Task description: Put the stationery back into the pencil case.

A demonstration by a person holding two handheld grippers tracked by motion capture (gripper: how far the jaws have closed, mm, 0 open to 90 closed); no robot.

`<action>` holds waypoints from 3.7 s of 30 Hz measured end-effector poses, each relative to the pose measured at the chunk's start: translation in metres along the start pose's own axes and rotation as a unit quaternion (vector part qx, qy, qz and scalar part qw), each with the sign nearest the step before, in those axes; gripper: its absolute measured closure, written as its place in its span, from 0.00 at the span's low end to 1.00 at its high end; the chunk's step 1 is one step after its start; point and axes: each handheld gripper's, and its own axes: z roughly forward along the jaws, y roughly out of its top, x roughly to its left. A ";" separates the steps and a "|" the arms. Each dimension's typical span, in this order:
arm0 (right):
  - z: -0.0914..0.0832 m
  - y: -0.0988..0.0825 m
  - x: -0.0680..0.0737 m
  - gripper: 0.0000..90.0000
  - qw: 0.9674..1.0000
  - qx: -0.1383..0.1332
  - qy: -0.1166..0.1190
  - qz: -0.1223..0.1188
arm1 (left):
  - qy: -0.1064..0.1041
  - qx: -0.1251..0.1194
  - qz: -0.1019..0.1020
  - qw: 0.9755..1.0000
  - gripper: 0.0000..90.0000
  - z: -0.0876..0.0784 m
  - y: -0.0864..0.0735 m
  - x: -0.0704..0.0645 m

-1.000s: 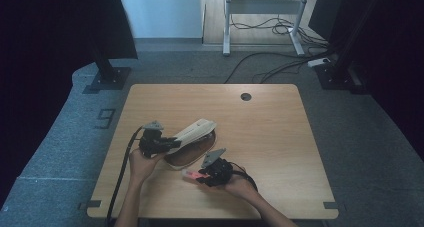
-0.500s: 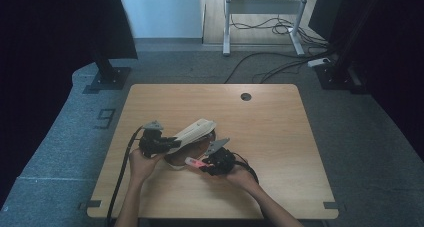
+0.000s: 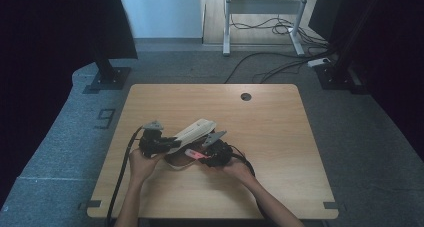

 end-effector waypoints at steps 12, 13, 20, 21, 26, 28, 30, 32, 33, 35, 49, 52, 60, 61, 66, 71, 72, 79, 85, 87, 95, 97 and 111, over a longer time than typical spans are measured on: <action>0.020 0.013 -0.007 0.72 1.000 0.007 0.001 -0.003 | -0.002 0.001 0.000 1.000 0.83 0.000 0.000 0.000; 0.020 0.013 -0.007 0.72 1.000 0.007 0.001 -0.003 | -0.002 0.001 0.000 1.000 0.83 0.000 0.000 0.000; 0.033 0.022 -0.009 0.72 1.000 0.008 0.003 -0.004 | -0.002 0.002 0.000 1.000 0.83 0.000 0.000 0.000; 0.034 0.023 -0.009 0.72 1.000 0.008 0.004 -0.003 | -0.002 0.002 0.000 1.000 0.83 0.000 0.000 0.000; 0.040 0.026 -0.011 0.72 1.000 0.010 0.005 -0.002 | -0.002 0.003 0.000 1.000 0.83 0.000 0.000 0.000; 0.040 0.026 -0.012 0.71 1.000 0.008 0.004 0.000 | -0.003 0.002 -0.001 1.000 0.83 0.000 0.000 0.000; 0.038 0.026 -0.012 0.66 1.000 0.007 0.001 0.000 | -0.004 0.003 -0.002 1.000 0.83 0.000 0.000 0.000; 0.035 0.026 -0.012 0.64 1.000 0.005 -0.003 -0.001 | -0.004 0.003 -0.001 1.000 0.83 0.000 0.000 0.001; 0.032 0.025 -0.013 0.62 1.000 0.004 -0.004 0.000 | -0.004 0.003 -0.002 1.000 0.83 0.000 0.000 0.000; 0.028 0.024 -0.013 0.61 1.000 0.001 -0.006 0.001 | -0.004 0.002 -0.003 1.000 0.83 0.000 0.000 0.000; -0.012 -0.005 -0.017 0.63 0.999 -0.009 -0.019 0.024 | -0.005 0.004 -0.002 1.000 0.83 0.001 0.000 0.001; -0.017 -0.014 -0.018 0.64 0.999 -0.008 -0.018 0.033 | -0.004 0.004 -0.002 1.000 0.83 0.001 0.000 0.001; -0.013 -0.029 -0.015 0.71 0.999 -0.001 -0.010 0.043 | -0.004 0.004 -0.002 1.000 0.83 0.001 0.000 0.001; -0.012 -0.029 -0.015 0.72 0.999 -0.001 -0.010 0.045 | -0.004 0.004 -0.002 1.000 0.83 0.001 0.000 0.000; -0.006 -0.031 -0.015 0.78 0.999 0.002 -0.010 0.048 | -0.004 0.004 -0.002 1.000 0.83 0.001 0.000 0.001; -0.002 -0.028 -0.016 0.81 0.999 0.002 -0.014 0.049 | -0.004 0.005 -0.001 1.000 0.83 0.001 0.000 0.000; -0.001 -0.027 -0.017 0.82 0.999 0.000 -0.015 0.046 | -0.004 0.005 -0.001 1.000 0.83 0.001 0.000 0.000; 0.006 -0.020 -0.019 0.82 0.999 -0.002 -0.025 0.042 | -0.004 0.004 -0.001 1.000 0.83 0.001 0.000 0.000; 0.012 -0.013 -0.023 0.82 0.999 -0.007 -0.029 0.043 | -0.006 0.006 -0.001 1.000 0.83 0.001 0.000 0.000; 0.014 -0.010 -0.024 0.82 0.999 -0.006 -0.029 0.042 | -0.006 0.007 -0.002 1.000 0.83 0.002 -0.001 0.000; 0.021 0.000 -0.027 0.82 0.998 -0.011 -0.035 0.043 | -0.007 0.009 -0.001 1.000 0.82 0.002 -0.001 0.000; 0.023 0.001 -0.028 0.81 0.998 -0.012 -0.035 0.041 | -0.007 0.010 -0.002 1.000 0.82 0.003 -0.001 -0.001; 0.010 -0.005 -0.037 0.68 0.997 -0.024 -0.053 0.052 | -0.031 0.035 0.015 0.999 0.72 0.014 -0.007 -0.011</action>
